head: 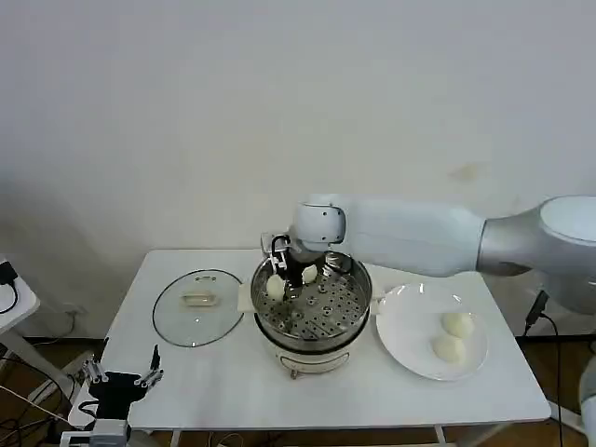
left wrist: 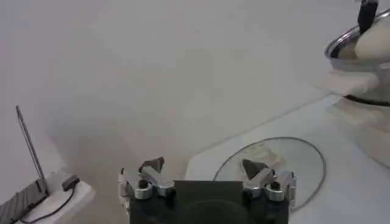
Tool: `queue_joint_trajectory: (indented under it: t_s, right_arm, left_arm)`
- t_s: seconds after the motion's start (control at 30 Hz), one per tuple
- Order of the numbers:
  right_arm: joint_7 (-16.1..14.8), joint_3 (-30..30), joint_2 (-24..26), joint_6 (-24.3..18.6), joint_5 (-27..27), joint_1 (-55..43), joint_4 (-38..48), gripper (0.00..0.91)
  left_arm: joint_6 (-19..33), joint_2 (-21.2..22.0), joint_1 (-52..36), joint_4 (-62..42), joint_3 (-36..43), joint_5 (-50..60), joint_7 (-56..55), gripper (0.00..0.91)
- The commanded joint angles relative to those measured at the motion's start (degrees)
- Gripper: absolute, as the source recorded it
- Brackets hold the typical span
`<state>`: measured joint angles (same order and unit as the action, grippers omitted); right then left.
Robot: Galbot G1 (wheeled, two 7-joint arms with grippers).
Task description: Take steamed baozi put them in steamer then cover it.
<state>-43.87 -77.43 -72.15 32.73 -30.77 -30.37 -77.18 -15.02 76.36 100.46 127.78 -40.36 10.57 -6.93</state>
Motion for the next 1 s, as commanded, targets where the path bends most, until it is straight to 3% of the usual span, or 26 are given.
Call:
queue_joint_trajectory:
  t_s: [0.03,0.3,0.33,0.4,0.63,0.83,1.0]
  right_arm:
    - [0.1,-0.3,-2.1,0.7,0.1,1.3,1.6,0.675]
    - [0.1,-0.1,-2.6,0.5,1.0,2.7,2.4,0.675]
    - [0.1,-0.2,-2.7,0.5,1.0,2.8,2.5,0.705]
    - [0.1,-0.1,-2.8,0.5,1.2,2.9,2.5,0.887]
    - [-0.2,0.0,-1.8,0.4,1.7,2.4,1.8,0.907]
    - [-0.6,1.6,3.4,0.3,1.4,-1.6,-3.3,0.907]
    - [-2.5,1.7,13.0,-0.5,1.7,-7.9,-9.3,0.907]
  left_arm:
    - [0.0,0.1,0.0,-0.1,0.0,0.0,0.0,0.907]
    - [0.1,0.1,0.0,-0.4,0.0,0.0,-0.1,0.907]
    - [0.1,0.1,0.0,-0.4,0.0,0.0,-0.1,0.907]
    - [0.1,0.2,0.1,-0.3,0.1,0.1,-0.1,0.907]
    - [0.1,0.3,0.1,0.0,0.2,0.1,-0.1,0.907]
    - [0.1,0.3,0.3,0.4,0.4,0.2,0.0,0.907]
    - [-0.3,0.2,0.1,1.3,0.9,0.2,0.2,0.907]
